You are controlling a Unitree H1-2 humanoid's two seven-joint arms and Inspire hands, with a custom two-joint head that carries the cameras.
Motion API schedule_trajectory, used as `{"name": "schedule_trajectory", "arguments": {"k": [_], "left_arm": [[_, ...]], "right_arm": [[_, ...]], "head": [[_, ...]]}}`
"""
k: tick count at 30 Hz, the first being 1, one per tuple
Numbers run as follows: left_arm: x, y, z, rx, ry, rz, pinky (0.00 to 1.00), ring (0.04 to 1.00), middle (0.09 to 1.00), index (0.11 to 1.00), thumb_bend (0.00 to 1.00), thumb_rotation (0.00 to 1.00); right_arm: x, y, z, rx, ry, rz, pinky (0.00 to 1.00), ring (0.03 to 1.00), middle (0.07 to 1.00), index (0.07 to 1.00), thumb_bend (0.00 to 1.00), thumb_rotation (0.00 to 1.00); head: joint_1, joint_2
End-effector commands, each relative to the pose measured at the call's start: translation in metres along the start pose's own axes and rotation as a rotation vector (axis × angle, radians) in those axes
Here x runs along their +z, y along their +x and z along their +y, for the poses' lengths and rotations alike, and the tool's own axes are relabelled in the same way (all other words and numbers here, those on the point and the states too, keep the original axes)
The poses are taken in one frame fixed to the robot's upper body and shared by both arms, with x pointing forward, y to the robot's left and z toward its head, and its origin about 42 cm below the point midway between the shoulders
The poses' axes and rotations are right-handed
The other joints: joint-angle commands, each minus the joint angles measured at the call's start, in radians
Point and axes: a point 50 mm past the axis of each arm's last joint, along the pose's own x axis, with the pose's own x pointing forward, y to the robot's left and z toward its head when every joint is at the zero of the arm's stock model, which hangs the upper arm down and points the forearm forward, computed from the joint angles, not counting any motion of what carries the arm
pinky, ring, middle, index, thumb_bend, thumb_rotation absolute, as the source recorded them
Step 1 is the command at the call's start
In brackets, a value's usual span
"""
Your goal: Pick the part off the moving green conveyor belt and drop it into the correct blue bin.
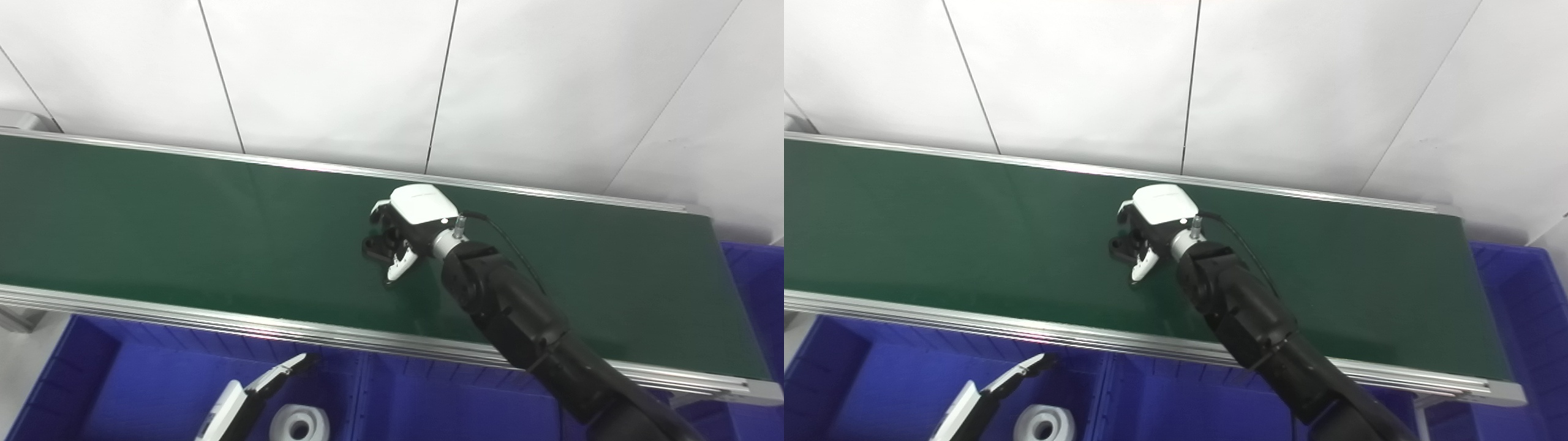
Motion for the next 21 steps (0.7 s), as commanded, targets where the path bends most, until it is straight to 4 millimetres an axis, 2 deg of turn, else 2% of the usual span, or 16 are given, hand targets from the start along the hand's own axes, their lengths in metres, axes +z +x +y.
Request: {"name": "schedule_trajectory", "arguments": {"k": [1,9,14,16,21], "left_arm": [[0.001,-0.002,0.011,0.029,0.006,-0.027,0.80,0.834,0.859,0.869,0.77,0.66],[0.000,-0.003,0.014,0.032,0.014,-0.037,0.79,0.830,0.856,0.868,0.77,0.64],[0.001,-0.002,0.016,0.037,-0.009,-0.011,0.78,0.819,0.847,0.856,0.79,0.58],[0.000,-0.003,0.018,0.034,0.002,-0.014,0.78,0.819,0.849,0.859,0.79,0.63],[0.000,-0.002,0.018,0.036,-0.007,-0.010,0.78,0.820,0.846,0.855,0.79,0.61]], "right_arm": [[0.006,-0.006,0.018,0.074,-0.017,-0.037,0.35,0.401,0.487,0.552,0.51,0.00],[0.007,-0.014,0.024,0.102,-0.051,-0.061,0.37,0.457,0.497,0.475,0.52,0.00],[0.010,-0.017,0.024,0.090,-0.065,-0.083,0.39,0.433,0.503,0.495,0.52,0.00],[0.012,-0.017,0.023,0.085,-0.079,-0.092,0.37,0.422,0.518,0.495,0.52,0.00],[0.017,-0.021,0.019,0.036,-0.055,-0.128,0.34,0.400,0.509,0.521,0.51,0.00]], "head": [[-0.001,0.004],[-0.006,0.019],[-0.010,0.027],[-0.010,0.028],[-0.008,0.031]]}}
